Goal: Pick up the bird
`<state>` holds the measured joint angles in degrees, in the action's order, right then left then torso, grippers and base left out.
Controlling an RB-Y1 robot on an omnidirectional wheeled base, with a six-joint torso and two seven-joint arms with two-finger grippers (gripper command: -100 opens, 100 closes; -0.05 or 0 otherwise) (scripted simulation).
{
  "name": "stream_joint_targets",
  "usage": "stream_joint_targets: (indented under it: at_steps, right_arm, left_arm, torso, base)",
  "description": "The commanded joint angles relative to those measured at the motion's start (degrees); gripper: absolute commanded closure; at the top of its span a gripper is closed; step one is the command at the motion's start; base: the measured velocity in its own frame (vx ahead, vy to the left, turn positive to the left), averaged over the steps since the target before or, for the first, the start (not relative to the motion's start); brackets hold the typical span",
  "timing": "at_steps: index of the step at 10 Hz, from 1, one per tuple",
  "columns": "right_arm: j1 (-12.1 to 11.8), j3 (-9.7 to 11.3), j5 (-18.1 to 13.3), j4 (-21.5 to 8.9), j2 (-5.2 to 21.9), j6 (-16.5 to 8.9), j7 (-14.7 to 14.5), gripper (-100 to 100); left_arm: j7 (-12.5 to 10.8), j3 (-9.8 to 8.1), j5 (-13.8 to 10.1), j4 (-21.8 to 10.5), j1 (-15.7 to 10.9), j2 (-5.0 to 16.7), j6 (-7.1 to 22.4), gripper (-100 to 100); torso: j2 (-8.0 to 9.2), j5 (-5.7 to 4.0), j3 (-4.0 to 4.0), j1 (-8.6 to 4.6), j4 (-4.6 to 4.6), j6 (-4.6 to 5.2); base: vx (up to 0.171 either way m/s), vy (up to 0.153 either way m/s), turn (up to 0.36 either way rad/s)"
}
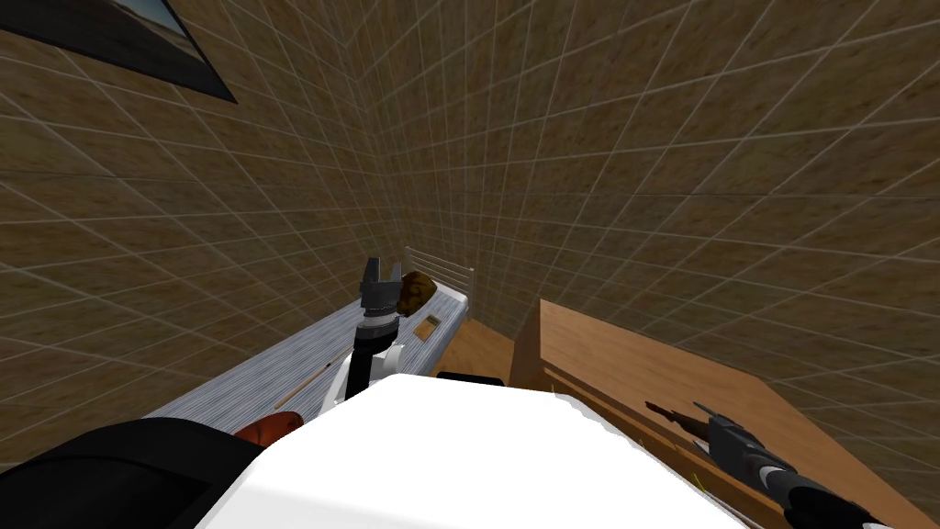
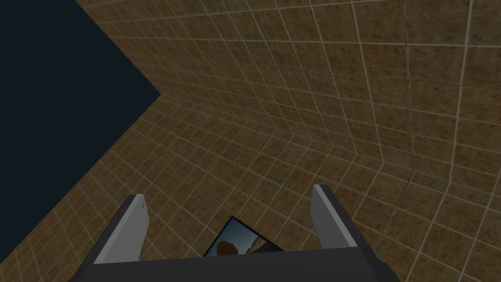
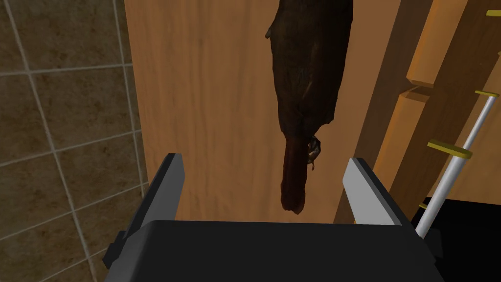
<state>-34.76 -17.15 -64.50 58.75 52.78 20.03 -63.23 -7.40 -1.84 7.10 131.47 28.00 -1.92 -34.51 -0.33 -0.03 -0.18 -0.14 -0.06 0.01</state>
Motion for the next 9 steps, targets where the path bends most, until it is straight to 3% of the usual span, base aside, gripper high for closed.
stream_joint_targets:
  at_steps: [1, 2, 4, 7, 8, 9]
  right_arm:
    - [0.32, -1.25, 0.41, -2.76, -0.36, 1.71, -2.36, -100]
    - [0.32, -1.25, 0.41, -2.76, -0.36, 1.71, -2.36, -100]
    - [-0.92, 0.18, -0.25, -5.55, -1.37, 2.37, -3.72, -100]
    - [-0.15, -0.1, -0.14, -6.5, -1.63, 2.89, -4.86, -100]
    - [-0.26, -0.06, -0.16, -6.35, -1.6, 2.76, -4.61, 0]
    - [0.39, 0.5, -0.19, -7.3, -2.65, 1.32, -4.33, -100]
  left_arm:
    - [0.0, 0.0, 0.0, 0.0, 0.0, 0.0, 0.0, 0]
    - [0.0, 0.0, 0.0, 0.0, 0.0, 0.0, 0.0, 0]
    - [0.0, 0.0, 0.0, 0.0, 0.0, 0.0, 0.0, 0]
    - [0.0, 0.0, 0.0, 0.0, 0.0, 0.0, 0.0, 0]
    - [0.0, 0.0, 0.0, 0.0, -0.01, 0.0, 0.0, 0]
    - [0.0, 0.0, 0.0, 0.0, -0.01, -0.01, 0.0, 0]
  torso:
    - [0.0, 0.0, 0.0, 0.0, 0.0, 0.0]
    - [-0.02, 0.01, -0.02, 0.01, -0.01, 0.02]
    - [0.13, 0.01, 0.07, 0.07, 0.02, 0.01]
    - [0.14, 0.01, 0.07, 0.06, 0.02, 0.02]
    - [0.26, 0.03, 0.14, 0.13, 0.05, 0.02]
    - [0.32, 0.04, 0.17, 0.17, 0.06, 0.02]
  base:
    - [0.103, -0.043, 0.034]
    - [0.052, -0.019, -0.005]
    - [0.076, -0.047, 0.049]
    - [0.051, -0.032, 0.012]
    - [0.0, 0.0, 0.0]
    - [-0.031, -0.031, 0.217]
